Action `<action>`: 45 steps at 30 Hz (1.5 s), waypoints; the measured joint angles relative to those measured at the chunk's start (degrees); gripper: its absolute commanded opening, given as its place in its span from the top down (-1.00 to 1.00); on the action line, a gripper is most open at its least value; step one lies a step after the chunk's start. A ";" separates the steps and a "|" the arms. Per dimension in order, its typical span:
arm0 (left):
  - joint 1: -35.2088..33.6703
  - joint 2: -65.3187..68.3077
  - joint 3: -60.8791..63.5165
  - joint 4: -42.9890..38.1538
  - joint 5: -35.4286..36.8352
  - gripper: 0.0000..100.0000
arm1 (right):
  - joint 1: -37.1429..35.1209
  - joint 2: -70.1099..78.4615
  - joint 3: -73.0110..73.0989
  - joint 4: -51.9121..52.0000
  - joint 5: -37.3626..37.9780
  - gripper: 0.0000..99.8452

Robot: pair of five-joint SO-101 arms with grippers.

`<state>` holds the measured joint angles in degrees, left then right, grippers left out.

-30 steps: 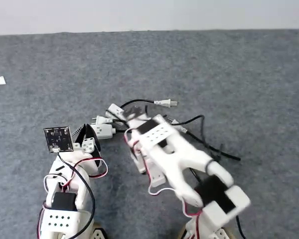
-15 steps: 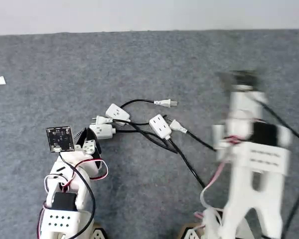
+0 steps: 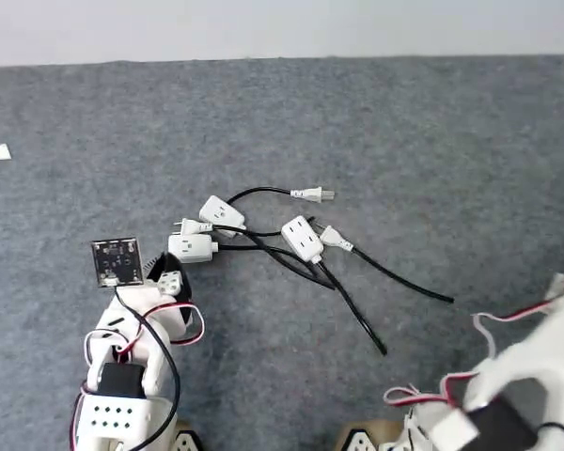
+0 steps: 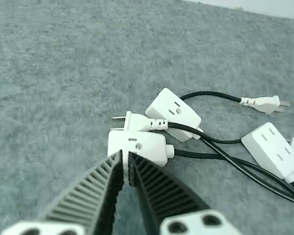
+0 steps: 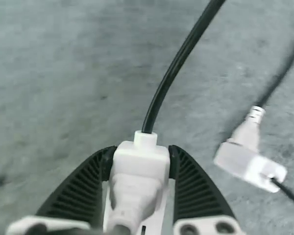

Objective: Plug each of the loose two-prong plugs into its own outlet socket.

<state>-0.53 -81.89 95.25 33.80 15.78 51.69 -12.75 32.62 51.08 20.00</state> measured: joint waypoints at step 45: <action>-1.85 81.49 -54.68 4.92 -20.13 0.52 | -21.27 6.68 8.35 9.85 -12.40 0.58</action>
<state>-2.37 -0.40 40.57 38.73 -4.35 30.42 -6.07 40.97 60.92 7.60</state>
